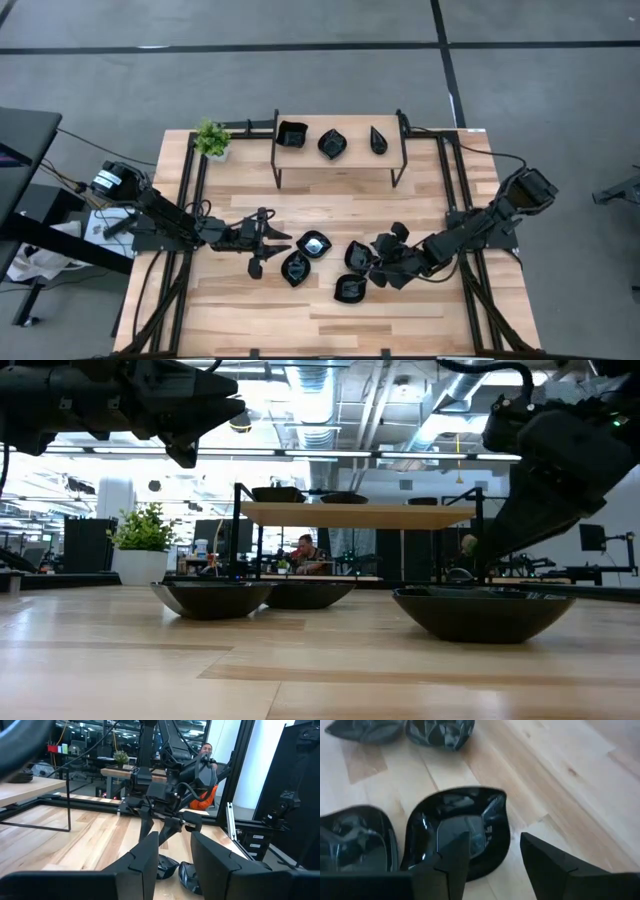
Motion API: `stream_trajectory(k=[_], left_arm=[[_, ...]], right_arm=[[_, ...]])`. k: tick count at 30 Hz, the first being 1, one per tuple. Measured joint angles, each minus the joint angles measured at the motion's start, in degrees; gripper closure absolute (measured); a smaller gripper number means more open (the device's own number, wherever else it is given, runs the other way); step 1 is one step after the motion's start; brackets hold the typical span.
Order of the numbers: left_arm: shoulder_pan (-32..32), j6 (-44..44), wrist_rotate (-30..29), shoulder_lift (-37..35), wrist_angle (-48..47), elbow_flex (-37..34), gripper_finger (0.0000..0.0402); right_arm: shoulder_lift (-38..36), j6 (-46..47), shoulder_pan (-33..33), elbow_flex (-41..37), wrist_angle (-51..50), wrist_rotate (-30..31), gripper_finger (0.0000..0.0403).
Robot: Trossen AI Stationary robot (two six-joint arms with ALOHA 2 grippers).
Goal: Pick & Place Mini shaped plates
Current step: Stack the black leaf shaped plate on top of the black leaf shaped plate on the shelf
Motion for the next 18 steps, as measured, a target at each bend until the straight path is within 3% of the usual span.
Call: stream_trajectory(k=[18], left_arm=[[0.0,-0.6,0.02,-0.01,0.2,0.0,0.0285]], right_arm=[[-0.14,-5.18,-12.43,0.0,-1.33,-21.39,0.0237]])
